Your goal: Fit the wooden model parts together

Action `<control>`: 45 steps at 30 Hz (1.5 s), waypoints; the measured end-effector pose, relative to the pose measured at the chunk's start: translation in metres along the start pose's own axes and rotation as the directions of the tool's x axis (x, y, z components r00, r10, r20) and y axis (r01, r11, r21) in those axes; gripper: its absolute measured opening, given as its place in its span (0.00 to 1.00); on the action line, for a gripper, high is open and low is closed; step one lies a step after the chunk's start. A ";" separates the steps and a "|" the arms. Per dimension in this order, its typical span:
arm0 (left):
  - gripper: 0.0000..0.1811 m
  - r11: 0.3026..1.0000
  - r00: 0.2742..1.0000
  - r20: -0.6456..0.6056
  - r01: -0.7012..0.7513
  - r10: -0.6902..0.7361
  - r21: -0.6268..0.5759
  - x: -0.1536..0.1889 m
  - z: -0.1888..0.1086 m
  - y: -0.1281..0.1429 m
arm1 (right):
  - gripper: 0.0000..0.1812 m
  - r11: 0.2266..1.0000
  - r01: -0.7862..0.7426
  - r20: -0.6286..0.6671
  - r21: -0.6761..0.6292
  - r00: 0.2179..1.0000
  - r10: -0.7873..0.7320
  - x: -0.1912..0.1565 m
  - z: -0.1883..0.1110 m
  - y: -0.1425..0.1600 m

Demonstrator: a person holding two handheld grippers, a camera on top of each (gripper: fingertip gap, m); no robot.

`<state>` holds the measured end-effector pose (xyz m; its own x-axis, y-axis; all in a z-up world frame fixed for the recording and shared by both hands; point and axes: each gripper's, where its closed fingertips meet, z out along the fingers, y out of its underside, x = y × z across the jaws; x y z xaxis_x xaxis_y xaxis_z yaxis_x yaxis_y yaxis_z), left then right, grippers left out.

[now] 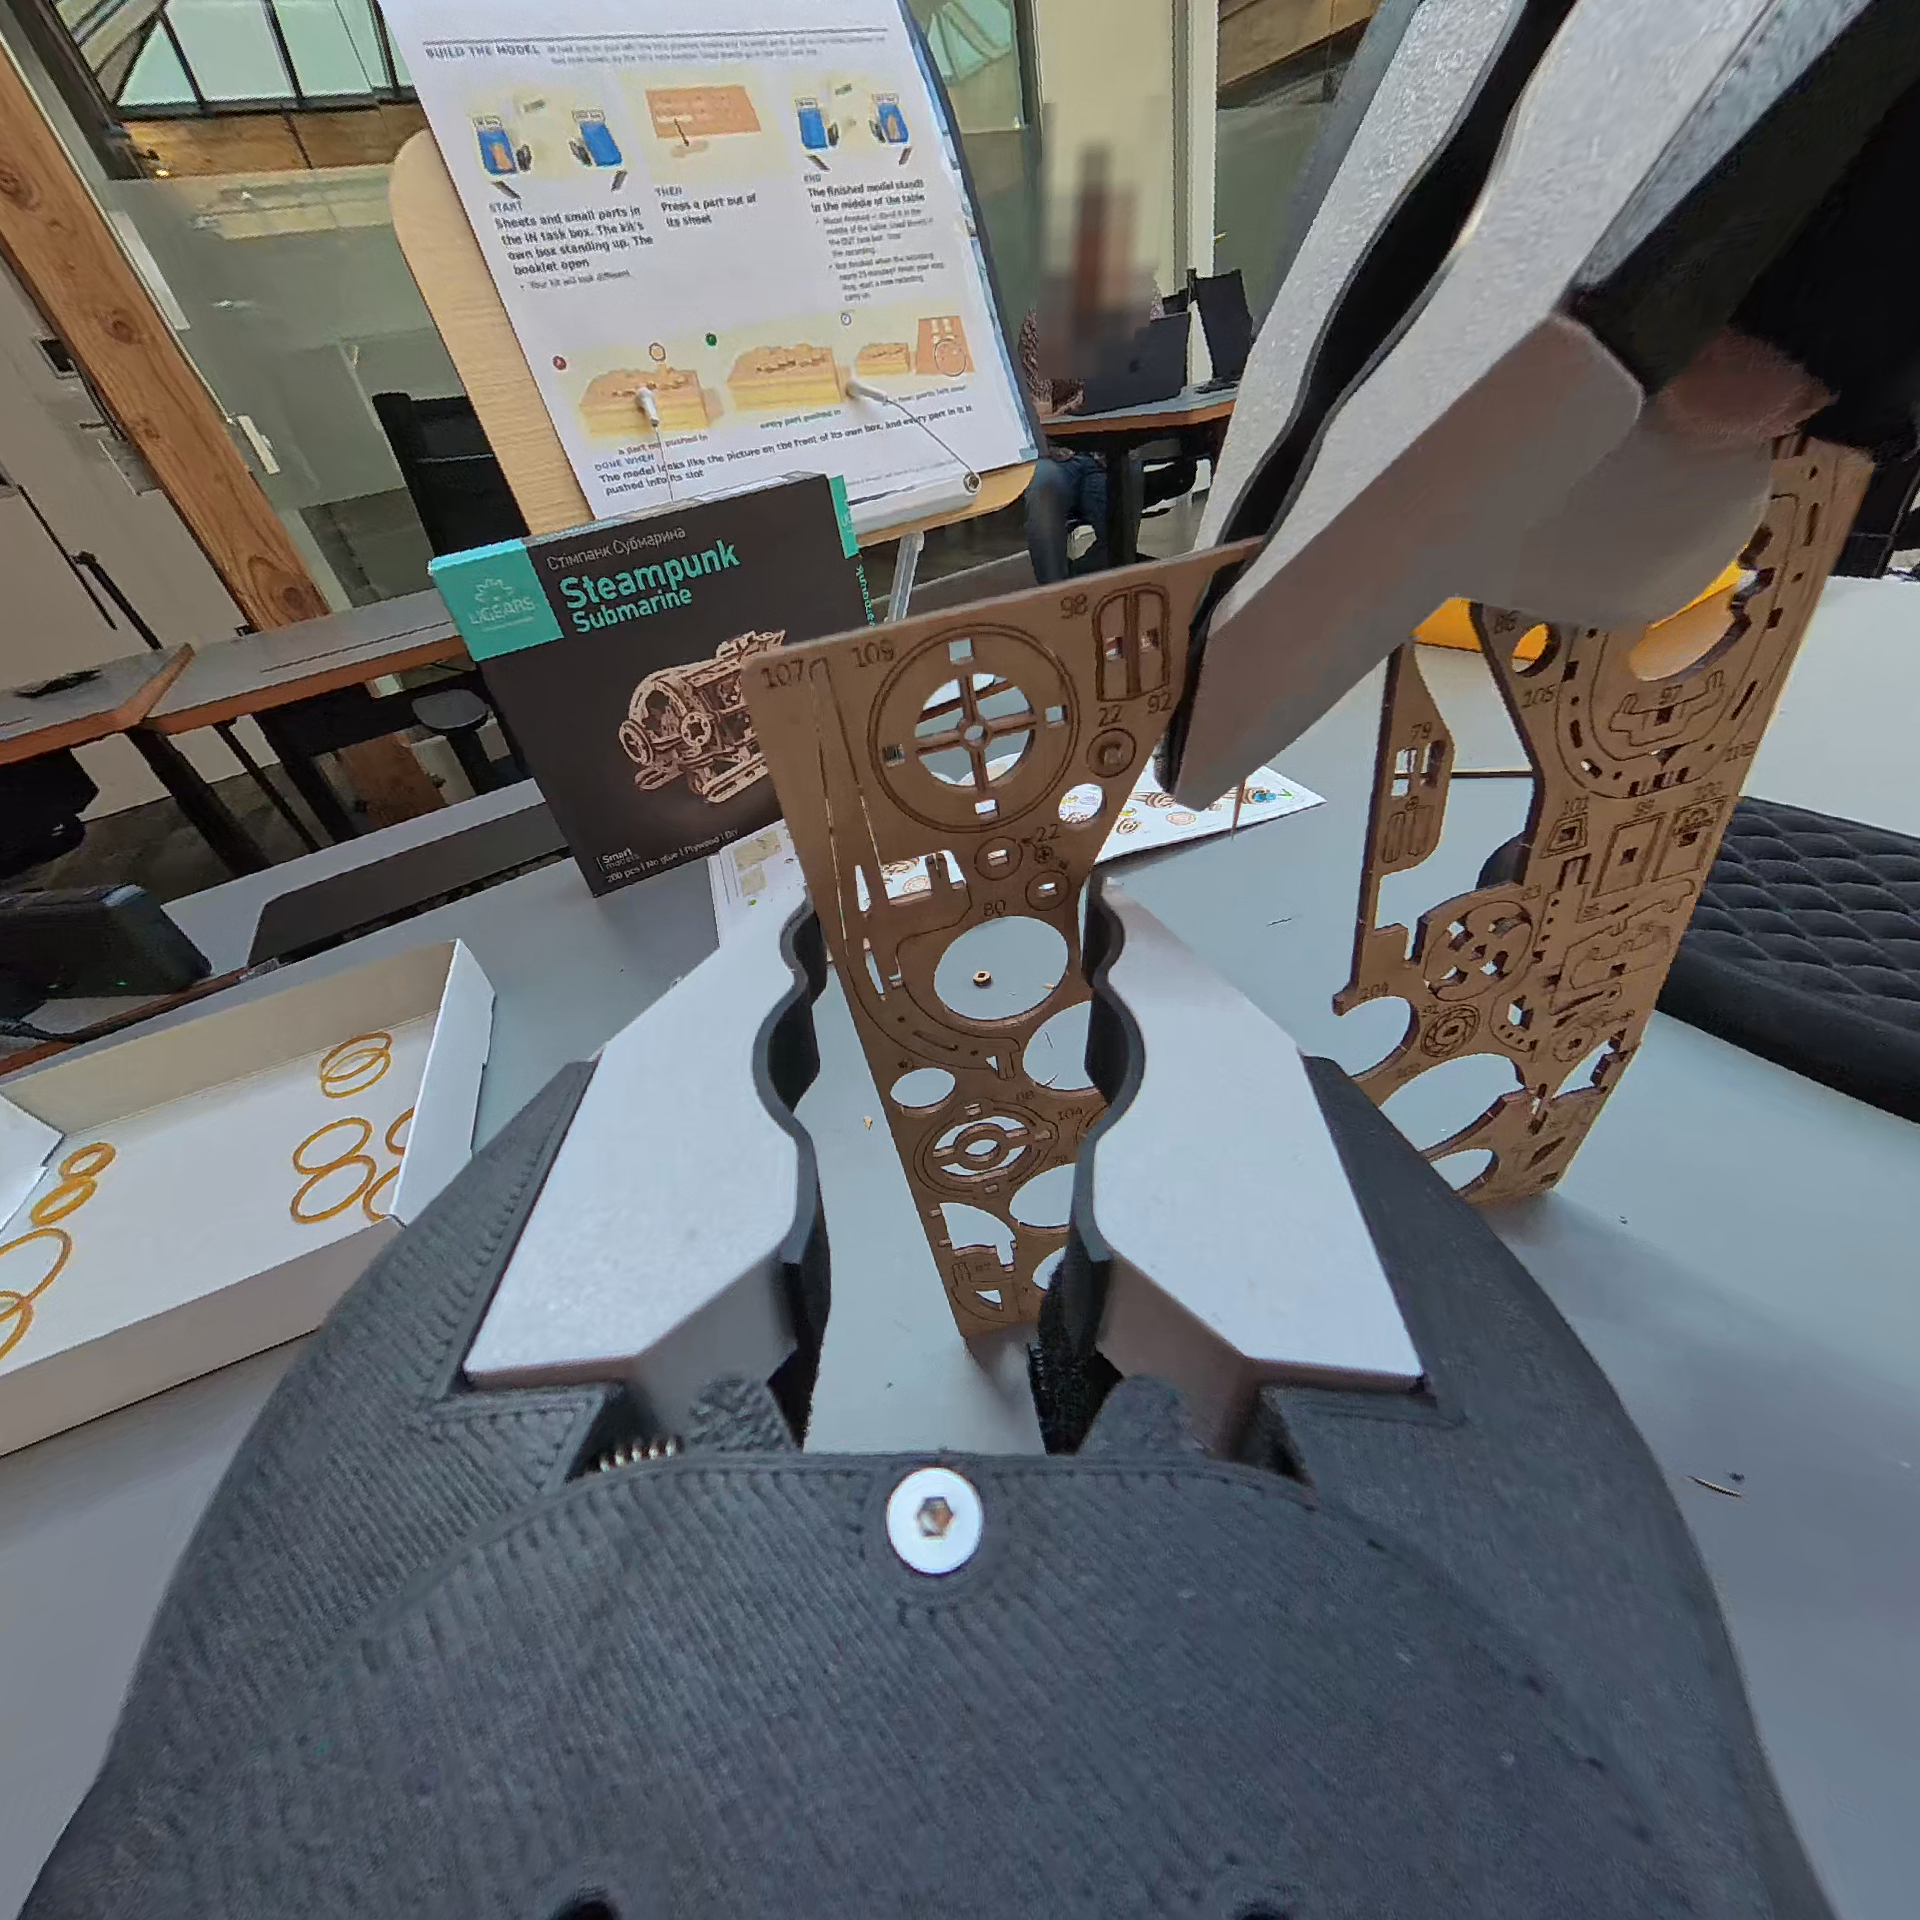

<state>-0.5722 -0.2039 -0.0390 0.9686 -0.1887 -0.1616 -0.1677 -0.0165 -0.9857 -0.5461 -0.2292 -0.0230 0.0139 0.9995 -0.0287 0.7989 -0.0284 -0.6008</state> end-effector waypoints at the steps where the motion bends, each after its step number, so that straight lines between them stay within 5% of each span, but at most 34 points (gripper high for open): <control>1: 0.28 1.000 1.000 -0.002 0.002 -0.002 -0.016 0.000 0.002 0.002 | 0.00 0.999 -0.036 0.027 -0.002 0.999 0.036 -0.001 0.000 -0.001; 6: 0.27 0.998 0.998 -0.011 0.054 -0.054 -0.023 -0.001 0.008 0.005 | 0.01 0.999 -0.048 0.042 -0.009 0.998 0.048 -0.002 0.000 -0.002; 11: 0.26 0.998 0.991 -0.114 0.068 -0.067 0.008 0.003 0.012 0.004 | 0.15 0.999 -0.006 0.052 0.039 0.999 0.004 -0.007 -0.006 -0.005; 18: 0.25 0.993 0.924 -0.369 0.114 -0.099 0.019 0.012 0.018 0.001 | 0.24 0.932 0.049 0.100 0.359 0.991 -0.090 0.009 -0.066 -0.027; 20: 0.26 0.989 0.868 -0.482 0.144 -0.120 0.014 0.023 0.017 -0.002 | 0.14 0.867 0.150 0.141 0.476 0.960 -0.244 0.006 -0.077 -0.025; 24: 0.26 0.995 0.788 -0.612 0.103 -0.075 0.010 0.037 0.013 -0.002 | 0.11 0.746 0.345 0.094 0.570 0.874 -0.476 0.011 -0.049 -0.003; 32: 0.26 0.993 0.647 -0.758 0.116 -0.077 -0.002 0.054 0.022 -0.004 | 0.06 0.623 0.444 0.054 0.644 0.786 -0.616 0.006 -0.024 0.007; 38: 0.26 0.991 0.608 -0.790 0.133 -0.086 -0.006 0.058 0.026 -0.004 | 0.04 0.552 0.548 -0.055 0.629 0.739 -0.672 0.007 -0.029 0.011; 45: 0.26 0.989 0.601 -0.795 0.145 -0.083 0.006 0.057 0.023 -0.005 | 0.05 0.565 0.551 -0.075 0.614 0.754 -0.653 0.011 -0.025 0.011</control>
<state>-0.5117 -0.1916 -0.0447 0.4506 -0.8924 0.0230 -0.0240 -0.0378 -0.9990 -0.5223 -0.2179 -0.0100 -0.4658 0.7729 0.4308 0.0895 0.5255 -0.8460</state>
